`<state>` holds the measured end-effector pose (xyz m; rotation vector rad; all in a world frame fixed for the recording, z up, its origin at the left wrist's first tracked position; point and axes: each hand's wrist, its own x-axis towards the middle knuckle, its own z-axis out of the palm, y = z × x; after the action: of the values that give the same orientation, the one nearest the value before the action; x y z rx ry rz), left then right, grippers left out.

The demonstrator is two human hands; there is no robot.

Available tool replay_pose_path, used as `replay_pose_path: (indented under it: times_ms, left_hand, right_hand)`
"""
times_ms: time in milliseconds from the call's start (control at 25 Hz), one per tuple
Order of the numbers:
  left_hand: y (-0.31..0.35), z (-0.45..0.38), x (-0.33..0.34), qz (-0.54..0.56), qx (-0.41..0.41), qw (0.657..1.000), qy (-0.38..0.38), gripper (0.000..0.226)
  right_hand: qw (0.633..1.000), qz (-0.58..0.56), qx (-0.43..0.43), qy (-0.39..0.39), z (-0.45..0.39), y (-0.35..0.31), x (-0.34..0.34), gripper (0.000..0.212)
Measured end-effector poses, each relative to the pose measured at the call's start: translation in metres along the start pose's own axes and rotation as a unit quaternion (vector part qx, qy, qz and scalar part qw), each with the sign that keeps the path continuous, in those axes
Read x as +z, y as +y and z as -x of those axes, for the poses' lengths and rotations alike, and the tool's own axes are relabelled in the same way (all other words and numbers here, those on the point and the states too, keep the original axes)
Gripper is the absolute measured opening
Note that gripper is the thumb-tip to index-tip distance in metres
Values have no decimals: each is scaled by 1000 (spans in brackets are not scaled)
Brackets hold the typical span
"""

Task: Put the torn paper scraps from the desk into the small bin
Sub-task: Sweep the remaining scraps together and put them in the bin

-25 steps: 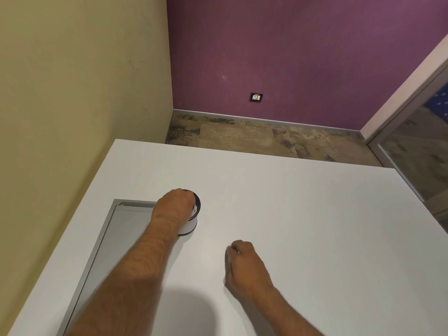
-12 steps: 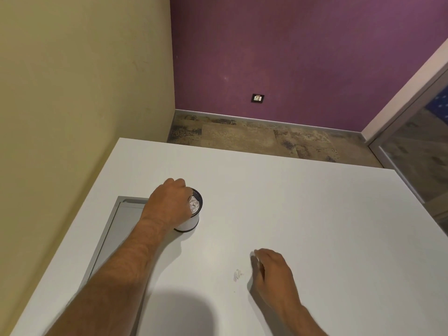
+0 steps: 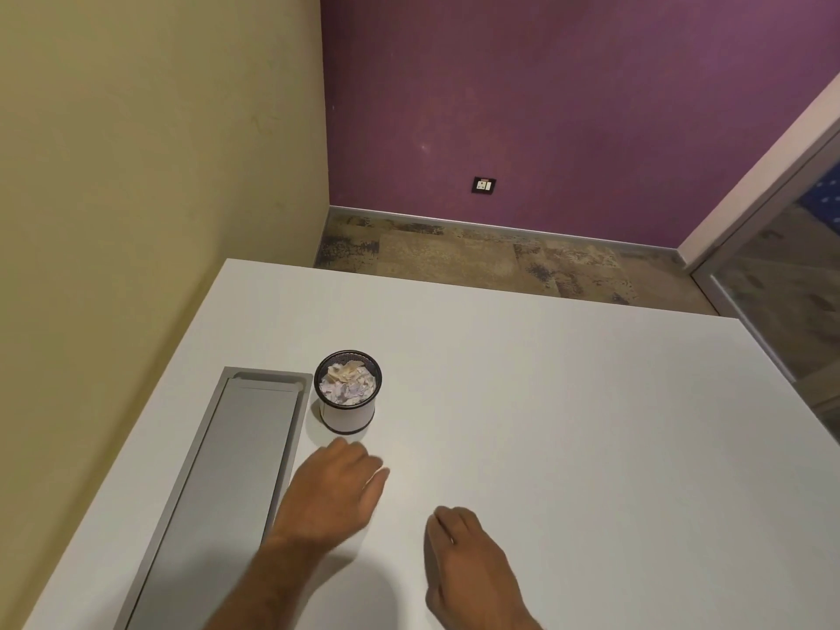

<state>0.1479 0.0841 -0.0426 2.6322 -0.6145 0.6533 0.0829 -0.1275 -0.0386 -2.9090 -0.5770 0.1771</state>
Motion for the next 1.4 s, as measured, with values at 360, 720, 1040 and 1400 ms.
replay_pose_path:
  times_ms: [360, 720, 1040, 1400]
  left_hand:
    - [3, 76, 22, -63, -139, 976, -152, 71]
    - [1, 80, 28, -56, -149, 980, -124, 71]
    - [0, 81, 31, -66, -145, 981, -110, 70]
    - [0, 82, 34, -46, -157, 981, -103, 70]
  right_hand:
    - [998, 62, -6, -8, 5, -17, -9, 37]
    - [989, 128, -71, -21, 1, -12, 3, 36]
    - [986, 108, -112, 58, -4, 0, 15, 25]
    - [989, -72, 96, 86, -43, 27, 4, 12]
